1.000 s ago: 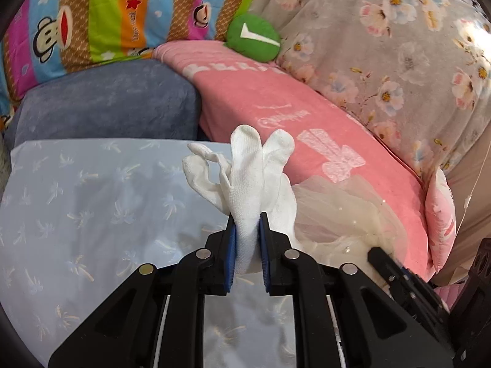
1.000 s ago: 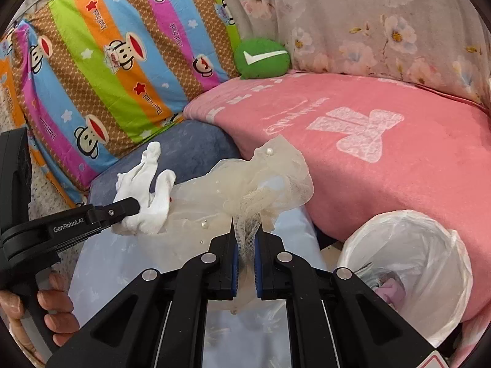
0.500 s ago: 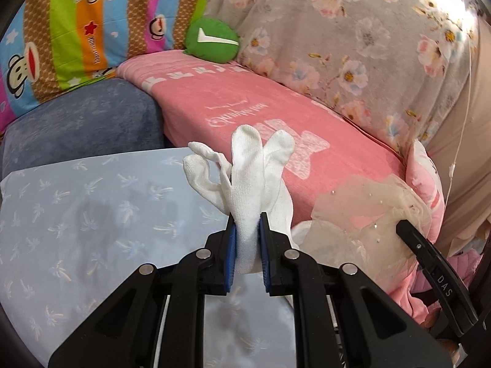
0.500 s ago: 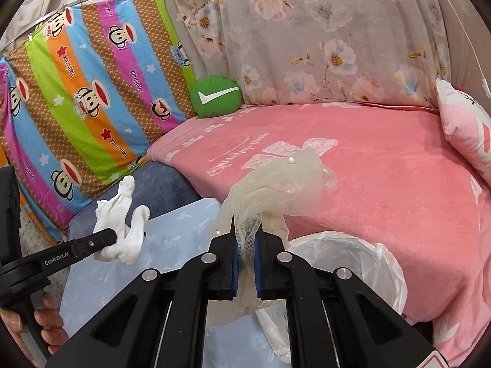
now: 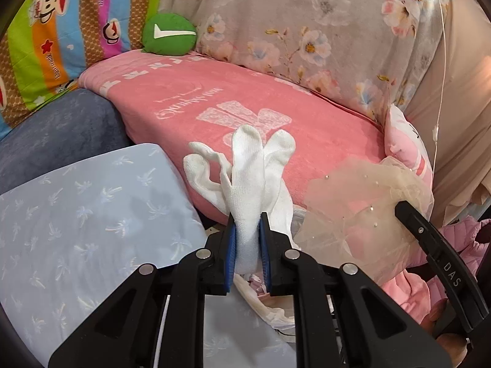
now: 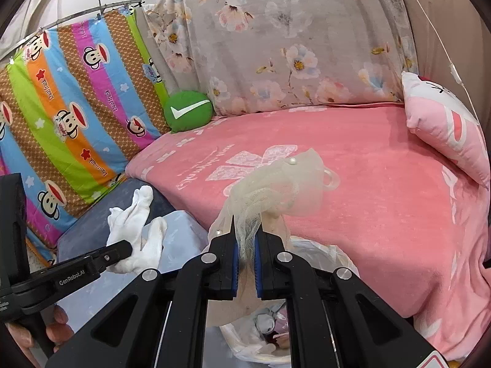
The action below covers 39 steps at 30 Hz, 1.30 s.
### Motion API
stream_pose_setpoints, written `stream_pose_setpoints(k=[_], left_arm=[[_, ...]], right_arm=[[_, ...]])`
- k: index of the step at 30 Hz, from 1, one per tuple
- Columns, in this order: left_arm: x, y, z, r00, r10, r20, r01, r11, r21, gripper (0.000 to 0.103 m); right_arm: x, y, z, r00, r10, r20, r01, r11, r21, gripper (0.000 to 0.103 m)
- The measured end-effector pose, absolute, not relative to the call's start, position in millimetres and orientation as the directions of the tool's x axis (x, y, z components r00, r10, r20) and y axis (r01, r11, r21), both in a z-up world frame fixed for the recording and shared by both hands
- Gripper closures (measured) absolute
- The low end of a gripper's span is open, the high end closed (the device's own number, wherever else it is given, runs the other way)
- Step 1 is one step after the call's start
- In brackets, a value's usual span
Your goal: Collect trash
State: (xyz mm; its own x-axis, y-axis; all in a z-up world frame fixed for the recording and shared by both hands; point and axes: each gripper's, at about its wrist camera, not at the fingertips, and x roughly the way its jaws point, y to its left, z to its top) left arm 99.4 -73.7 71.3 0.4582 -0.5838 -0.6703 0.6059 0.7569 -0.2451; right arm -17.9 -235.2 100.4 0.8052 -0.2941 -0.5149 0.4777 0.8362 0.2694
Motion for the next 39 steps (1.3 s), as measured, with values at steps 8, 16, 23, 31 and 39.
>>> stream_pose_setpoints(k=[8,16,23,31,39], left_arm=[[90,-104,68,0.428,-0.594,-0.681,0.651,0.725,-0.224,0.087],[85,-116,68,0.452,-0.583,-0.675,0.650,0.733,-0.198,0.046],[89,-112,66,0.469,-0.564,-0.680,0.632,0.752,-0.188,0.044],[93,-101,65,0.487,-0.550,-0.678,0.608,0.771,-0.188,0.042],[93,-91,64,0.519,-0.526,-0.674,0.588,0.792,-0.164,0.039]], right_arm=[[-23,-252,94,0.795,-0.306,-0.524,0.499,0.821,0.277,0.096],[-21,-258,92,0.791,-0.305,-0.530,0.501,0.821,0.274,0.090],[-17,-252,92,0.797,-0.299,-0.524,0.488,0.831,0.267,0.078],[-9,-244,93,0.800,-0.279,-0.531,0.467,0.845,0.259,0.074],[-3,-231,88,0.781,-0.258,-0.568,0.452,0.861,0.231,0.069]])
